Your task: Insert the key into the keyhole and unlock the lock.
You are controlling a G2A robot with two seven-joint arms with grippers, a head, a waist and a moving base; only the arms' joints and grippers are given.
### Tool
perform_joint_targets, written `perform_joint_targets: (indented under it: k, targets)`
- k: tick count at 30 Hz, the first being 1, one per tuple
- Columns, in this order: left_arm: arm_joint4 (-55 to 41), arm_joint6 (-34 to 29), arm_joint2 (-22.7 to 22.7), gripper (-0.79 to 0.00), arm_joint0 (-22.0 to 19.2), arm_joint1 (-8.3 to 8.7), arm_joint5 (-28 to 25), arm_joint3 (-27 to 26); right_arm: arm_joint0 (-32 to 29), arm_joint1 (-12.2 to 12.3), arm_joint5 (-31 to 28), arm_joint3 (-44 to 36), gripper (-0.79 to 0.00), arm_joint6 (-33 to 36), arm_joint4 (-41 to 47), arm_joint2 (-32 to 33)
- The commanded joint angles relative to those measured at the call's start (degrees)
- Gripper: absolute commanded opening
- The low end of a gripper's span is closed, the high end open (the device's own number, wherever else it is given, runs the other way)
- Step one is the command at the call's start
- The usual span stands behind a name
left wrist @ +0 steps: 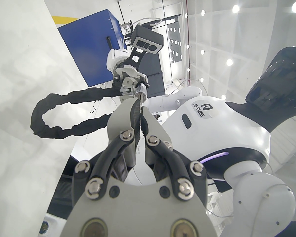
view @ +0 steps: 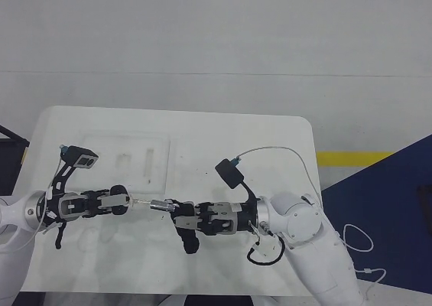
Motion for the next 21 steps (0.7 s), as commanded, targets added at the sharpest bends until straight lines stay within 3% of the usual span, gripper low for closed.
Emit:
perform_joint_targets:
  k: [1, 21]
  targets:
    - [0.07, -0.05, 0.01, -0.785, 0.05, 0.02, 0.05, -0.01, 0.15, 0.15, 0.03, 0.04, -0.785, -0.18, -0.03, -0.24]
    - [0.72, -0.31, 0.09, -0.785, 0.81, 0.2, -0.15, -0.44, 0.84, 1.73, -0.42, -0.13, -0.785, -2.12, 0.3, -1.75]
